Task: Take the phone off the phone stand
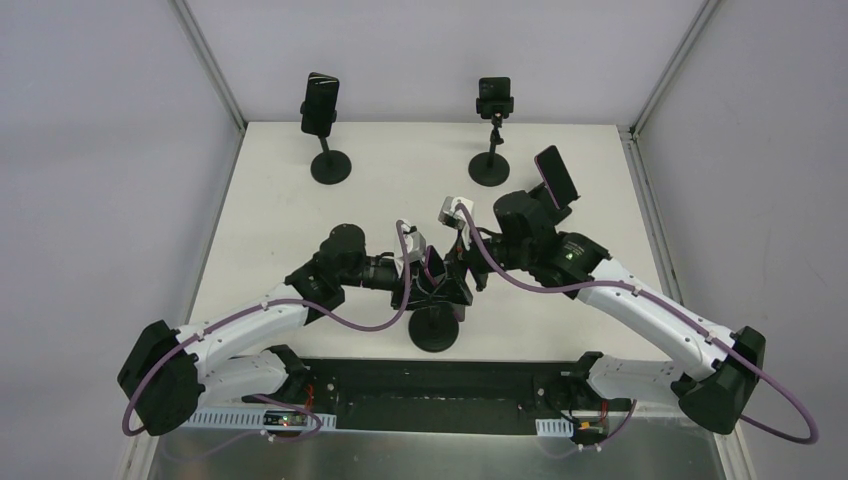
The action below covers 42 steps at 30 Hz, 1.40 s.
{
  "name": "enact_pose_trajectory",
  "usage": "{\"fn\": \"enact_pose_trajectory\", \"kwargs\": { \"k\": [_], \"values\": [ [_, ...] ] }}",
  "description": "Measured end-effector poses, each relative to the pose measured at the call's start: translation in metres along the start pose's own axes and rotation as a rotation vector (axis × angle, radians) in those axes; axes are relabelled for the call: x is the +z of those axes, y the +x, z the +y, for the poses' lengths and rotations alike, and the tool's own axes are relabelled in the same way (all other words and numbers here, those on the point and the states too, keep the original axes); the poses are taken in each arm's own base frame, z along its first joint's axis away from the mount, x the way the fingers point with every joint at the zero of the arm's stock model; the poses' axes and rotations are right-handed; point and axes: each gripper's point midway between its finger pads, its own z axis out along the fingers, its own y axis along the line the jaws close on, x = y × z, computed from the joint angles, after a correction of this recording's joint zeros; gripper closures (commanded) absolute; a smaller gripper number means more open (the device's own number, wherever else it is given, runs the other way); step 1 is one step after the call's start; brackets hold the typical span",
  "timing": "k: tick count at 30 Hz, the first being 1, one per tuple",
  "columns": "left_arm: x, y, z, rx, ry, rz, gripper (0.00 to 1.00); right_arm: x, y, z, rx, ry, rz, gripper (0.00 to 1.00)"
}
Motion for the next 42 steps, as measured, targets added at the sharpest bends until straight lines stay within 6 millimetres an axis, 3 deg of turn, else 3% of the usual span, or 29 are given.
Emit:
{"fn": "enact_pose_trajectory", "kwargs": {
  "k": [5, 11, 21, 25, 34, 42],
  "values": [
    [-0.001, -0.001, -0.001, 0.007, 0.001, -0.003, 1.00, -0.001, 0.000, 0.001, -0.001, -0.002, -0.004, 0.93],
    [-0.002, 0.001, -0.006, 0.027, 0.011, -0.001, 1.00, -0.003, 0.004, 0.006, -0.057, -0.031, -0.035, 0.99],
    [-0.002, 0.002, -0.011, 0.036, 0.038, 0.000, 1.00, -0.016, 0.021, 0.017, -0.532, -0.066, -0.165, 1.00],
    [-0.003, 0.002, -0.010, 0.036, 0.035, 0.000, 1.00, -0.015, 0.021, 0.017, -0.586, -0.069, -0.164, 1.00],
    [-0.003, 0.002, -0.010, 0.035, 0.035, 0.000, 1.00, -0.013, 0.020, 0.017, -0.593, -0.082, -0.151, 1.00],
    [-0.003, 0.003, -0.010, 0.028, 0.035, 0.002, 1.00, -0.006, 0.010, 0.017, -0.421, -0.094, -0.091, 1.00]
  ]
}}
